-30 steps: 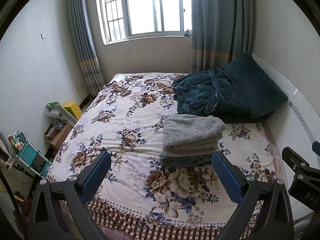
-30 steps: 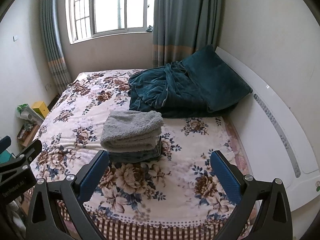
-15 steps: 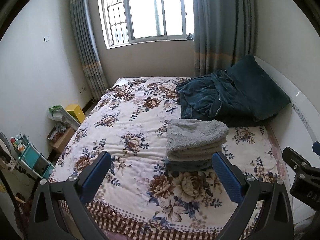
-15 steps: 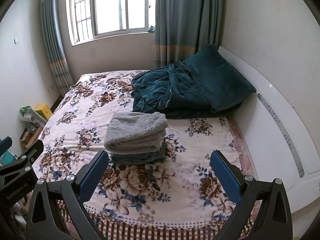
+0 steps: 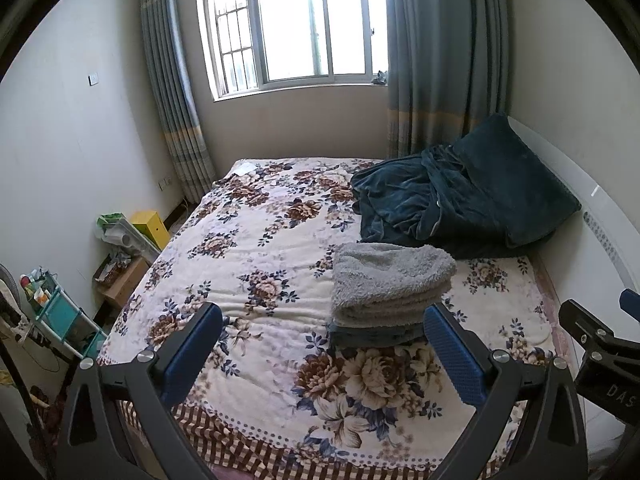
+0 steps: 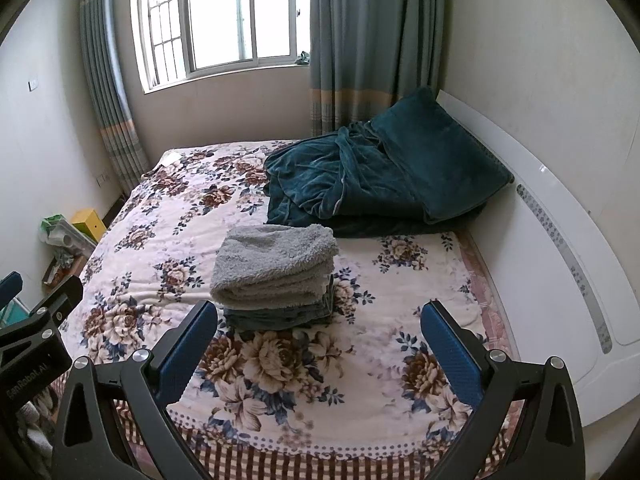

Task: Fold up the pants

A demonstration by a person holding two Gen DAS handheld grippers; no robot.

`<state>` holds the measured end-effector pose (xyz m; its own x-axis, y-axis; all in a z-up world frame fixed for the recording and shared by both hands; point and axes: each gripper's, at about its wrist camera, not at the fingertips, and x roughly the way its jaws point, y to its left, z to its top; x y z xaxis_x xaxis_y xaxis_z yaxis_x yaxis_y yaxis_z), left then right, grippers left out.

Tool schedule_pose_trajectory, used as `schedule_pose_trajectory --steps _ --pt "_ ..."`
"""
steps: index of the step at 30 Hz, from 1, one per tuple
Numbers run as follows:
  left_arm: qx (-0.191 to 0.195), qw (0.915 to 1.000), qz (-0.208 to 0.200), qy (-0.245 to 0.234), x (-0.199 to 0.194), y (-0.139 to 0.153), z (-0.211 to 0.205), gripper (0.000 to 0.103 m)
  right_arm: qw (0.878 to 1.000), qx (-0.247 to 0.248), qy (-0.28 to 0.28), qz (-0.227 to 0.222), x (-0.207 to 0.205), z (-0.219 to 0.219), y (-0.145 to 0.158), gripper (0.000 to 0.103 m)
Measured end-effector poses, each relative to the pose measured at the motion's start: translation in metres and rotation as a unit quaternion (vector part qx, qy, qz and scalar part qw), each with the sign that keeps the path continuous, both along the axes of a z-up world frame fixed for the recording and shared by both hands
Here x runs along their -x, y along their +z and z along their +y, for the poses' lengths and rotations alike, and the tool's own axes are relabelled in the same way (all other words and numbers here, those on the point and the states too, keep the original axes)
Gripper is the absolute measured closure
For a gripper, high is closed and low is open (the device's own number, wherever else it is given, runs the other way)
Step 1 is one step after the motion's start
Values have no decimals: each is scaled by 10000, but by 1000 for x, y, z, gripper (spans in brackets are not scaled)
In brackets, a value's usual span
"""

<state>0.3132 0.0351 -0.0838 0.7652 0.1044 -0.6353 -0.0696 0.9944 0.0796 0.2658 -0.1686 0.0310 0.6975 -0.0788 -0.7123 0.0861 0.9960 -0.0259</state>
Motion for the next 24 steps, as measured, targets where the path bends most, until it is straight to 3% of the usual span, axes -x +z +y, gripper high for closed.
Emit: schedule_pose_trajectory --steps 24 --pt "-67 10000 -63 7 -8 14 -3 0 10000 -39 33 -68 -9 7 4 0"
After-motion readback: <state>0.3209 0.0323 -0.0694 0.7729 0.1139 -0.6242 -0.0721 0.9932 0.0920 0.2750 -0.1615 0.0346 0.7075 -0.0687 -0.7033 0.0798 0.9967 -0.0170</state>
